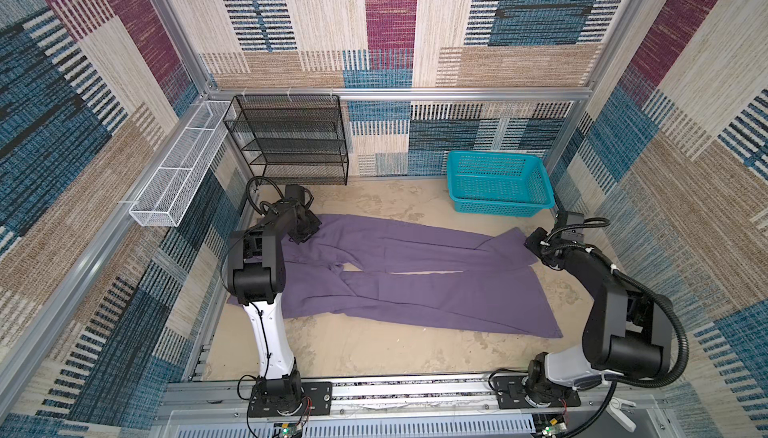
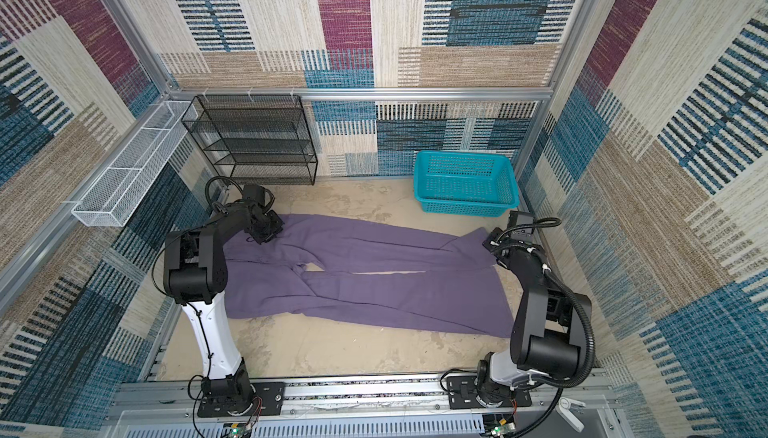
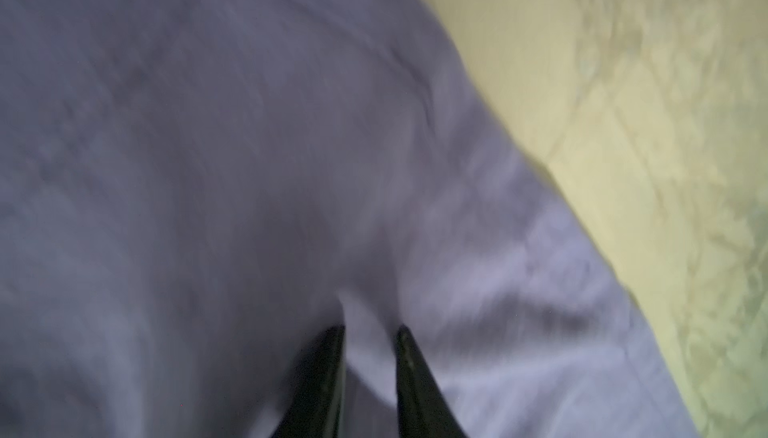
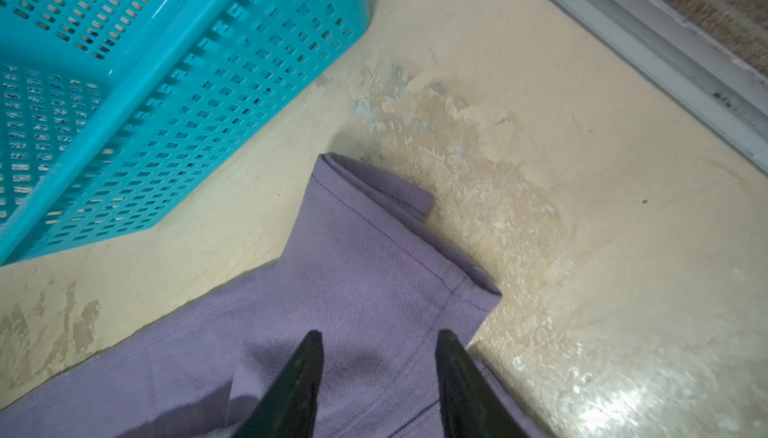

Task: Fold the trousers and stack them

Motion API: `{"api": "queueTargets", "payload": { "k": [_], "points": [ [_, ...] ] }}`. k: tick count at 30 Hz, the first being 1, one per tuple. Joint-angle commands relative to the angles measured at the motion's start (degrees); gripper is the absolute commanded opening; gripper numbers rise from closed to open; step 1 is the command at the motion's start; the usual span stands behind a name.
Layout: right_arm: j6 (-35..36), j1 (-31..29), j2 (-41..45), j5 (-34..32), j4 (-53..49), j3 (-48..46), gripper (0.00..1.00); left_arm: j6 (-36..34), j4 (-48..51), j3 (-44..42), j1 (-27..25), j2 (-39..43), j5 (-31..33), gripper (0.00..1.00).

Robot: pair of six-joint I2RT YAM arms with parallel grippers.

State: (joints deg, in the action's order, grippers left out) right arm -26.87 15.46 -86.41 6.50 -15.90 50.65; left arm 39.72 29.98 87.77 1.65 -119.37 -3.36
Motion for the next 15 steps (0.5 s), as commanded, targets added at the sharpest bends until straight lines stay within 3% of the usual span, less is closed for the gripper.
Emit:
{"api": "queueTargets", "payload": {
  "k": [1, 4, 7, 12, 15],
  "points": [
    [1.1, 0.1, -3.1, 0.3, 1.9, 1.0, 0.56, -0.1, 3.5, -0.5, -1.3, 3.8, -0.6, 0.40],
    [3.0, 0.0, -8.4, 1.2, 1.8, 3.5, 0.57, -0.4, 3.9, -0.2, -3.7, 6.8, -0.2, 0.50],
    [3.6, 0.1, -12.7, 1.5, 2.5, 5.1, 0.55, -1.0, 4.2, 1.3, -7.5, 8.2, -0.6, 0.51],
    [1.9, 0.1, -13.9, 2.1, 3.7, 4.7, 0.51, -1.5, 4.1, 6.7, -14.6, 5.1, -2.5, 0.38],
    [2.6, 0.1, -14.4, -0.4, 1.6, 5.2, 0.51, -2.2, 4.1, 12.0, -18.4, 0.4, -4.9, 0.36]
  ]
}}
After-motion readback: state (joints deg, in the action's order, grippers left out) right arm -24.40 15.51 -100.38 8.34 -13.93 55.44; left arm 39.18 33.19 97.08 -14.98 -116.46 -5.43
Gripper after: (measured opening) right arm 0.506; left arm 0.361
